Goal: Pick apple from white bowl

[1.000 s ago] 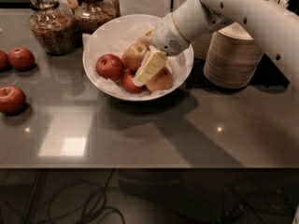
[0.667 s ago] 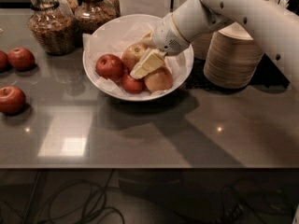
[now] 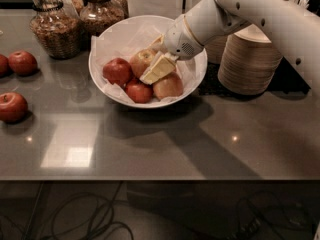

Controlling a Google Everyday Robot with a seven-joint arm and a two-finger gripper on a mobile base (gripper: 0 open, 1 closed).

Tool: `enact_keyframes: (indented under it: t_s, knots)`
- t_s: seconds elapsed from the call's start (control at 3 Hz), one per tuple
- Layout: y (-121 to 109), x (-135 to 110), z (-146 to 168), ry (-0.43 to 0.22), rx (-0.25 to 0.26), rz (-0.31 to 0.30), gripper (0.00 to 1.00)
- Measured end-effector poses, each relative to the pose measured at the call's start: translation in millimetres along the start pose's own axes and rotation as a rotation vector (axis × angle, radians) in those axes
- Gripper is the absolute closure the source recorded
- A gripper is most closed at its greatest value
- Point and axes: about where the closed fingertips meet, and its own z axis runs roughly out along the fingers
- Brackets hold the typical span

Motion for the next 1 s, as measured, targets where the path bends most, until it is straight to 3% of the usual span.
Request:
enact_keyframes:
  t_s: [0.33,1.0]
  knots:
    - [2,6,-5,-0.018,0.013,0.009,1.00]
    - [10,-23,-47,-0.100,0.111,-0.073,1.00]
